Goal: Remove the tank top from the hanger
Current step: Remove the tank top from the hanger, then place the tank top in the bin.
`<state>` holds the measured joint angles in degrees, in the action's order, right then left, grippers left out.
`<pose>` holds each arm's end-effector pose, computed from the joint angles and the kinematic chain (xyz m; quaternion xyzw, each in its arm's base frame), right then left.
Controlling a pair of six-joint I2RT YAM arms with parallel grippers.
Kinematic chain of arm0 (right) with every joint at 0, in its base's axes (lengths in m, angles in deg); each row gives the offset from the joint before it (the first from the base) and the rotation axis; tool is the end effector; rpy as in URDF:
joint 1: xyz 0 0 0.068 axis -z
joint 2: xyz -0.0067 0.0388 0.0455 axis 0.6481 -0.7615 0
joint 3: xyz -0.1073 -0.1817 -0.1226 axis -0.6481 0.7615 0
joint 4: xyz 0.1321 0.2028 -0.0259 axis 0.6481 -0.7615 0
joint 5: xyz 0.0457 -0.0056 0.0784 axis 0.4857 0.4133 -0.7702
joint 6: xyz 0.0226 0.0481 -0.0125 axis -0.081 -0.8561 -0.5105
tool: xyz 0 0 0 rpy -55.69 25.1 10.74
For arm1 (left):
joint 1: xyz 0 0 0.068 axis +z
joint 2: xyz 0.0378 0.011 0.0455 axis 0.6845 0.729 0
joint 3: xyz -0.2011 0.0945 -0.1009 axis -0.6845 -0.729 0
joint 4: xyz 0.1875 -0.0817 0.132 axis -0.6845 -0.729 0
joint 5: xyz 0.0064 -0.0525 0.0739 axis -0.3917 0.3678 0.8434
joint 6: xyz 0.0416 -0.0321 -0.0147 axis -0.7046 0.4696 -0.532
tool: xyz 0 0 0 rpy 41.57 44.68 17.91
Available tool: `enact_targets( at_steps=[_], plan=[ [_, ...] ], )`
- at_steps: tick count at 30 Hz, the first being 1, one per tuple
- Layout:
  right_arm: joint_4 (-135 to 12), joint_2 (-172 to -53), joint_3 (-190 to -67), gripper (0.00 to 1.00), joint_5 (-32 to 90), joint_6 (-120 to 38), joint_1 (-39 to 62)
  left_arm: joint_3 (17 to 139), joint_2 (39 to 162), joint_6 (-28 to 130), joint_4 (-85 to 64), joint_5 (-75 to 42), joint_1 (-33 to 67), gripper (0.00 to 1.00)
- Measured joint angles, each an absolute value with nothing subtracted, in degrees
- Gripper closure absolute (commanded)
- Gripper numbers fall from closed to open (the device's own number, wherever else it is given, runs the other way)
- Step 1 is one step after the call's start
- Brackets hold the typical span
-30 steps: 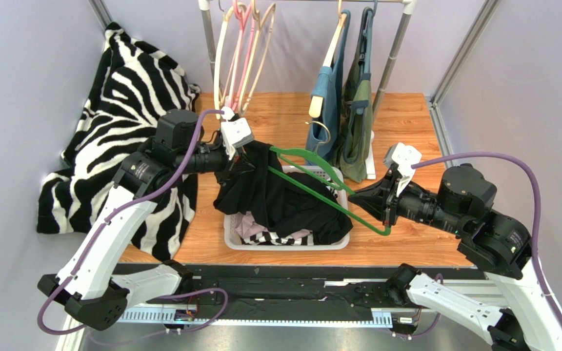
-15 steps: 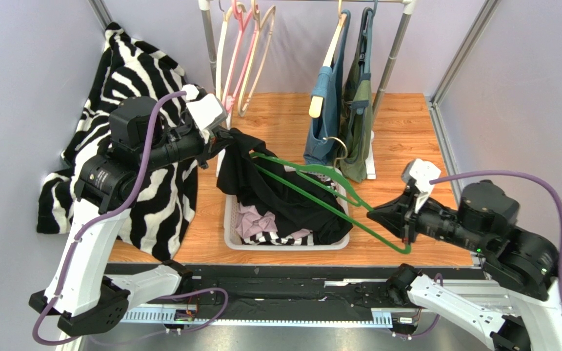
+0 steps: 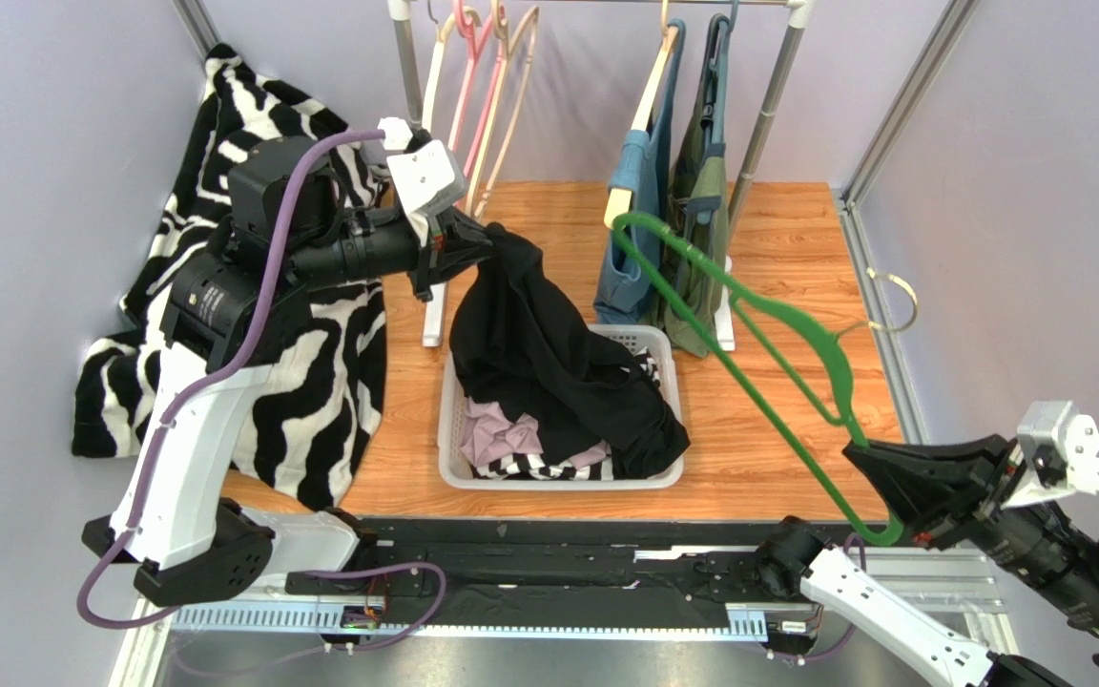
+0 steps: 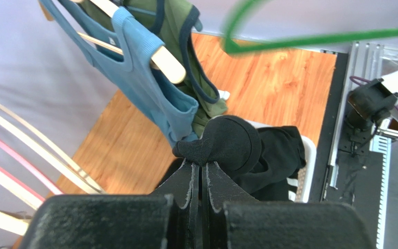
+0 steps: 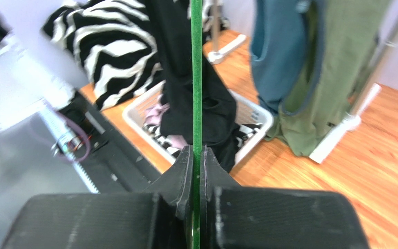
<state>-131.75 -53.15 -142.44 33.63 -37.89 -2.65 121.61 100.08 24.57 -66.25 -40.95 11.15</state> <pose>-0.0441 -0.0384 0.4258 -0.2611 0.6757 0.2928 0.6242 0.1511 -0.1180 0.5105 0.4577 0.6159 -0.3103 0.5611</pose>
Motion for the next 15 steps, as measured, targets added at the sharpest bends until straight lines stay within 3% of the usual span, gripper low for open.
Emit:
enact_targets(
  at_steps=[9,10,12,15],
  plan=[
    [-123.99,-64.01,-140.8,1.0,39.99,-40.64,-2.65,96.6,90.73,21.64,-66.32,-41.39,8.85,0.99],
    [-122.59,-66.5,-140.82,1.0,39.88,-40.66,-2.65,93.24,90.23,20.44,-65.94,-39.4,8.09,0.86],
    [-120.01,-71.31,-140.8,1.0,39.99,-40.73,-2.65,88.06,90.34,17.97,-65.66,-35.92,7.15,0.77],
    [-118.04,-78.04,-141.37,1.0,41.39,-41.62,-2.65,81.59,91.36,15.34,-63.67,-30.72,6.84,0.76]
  ],
)
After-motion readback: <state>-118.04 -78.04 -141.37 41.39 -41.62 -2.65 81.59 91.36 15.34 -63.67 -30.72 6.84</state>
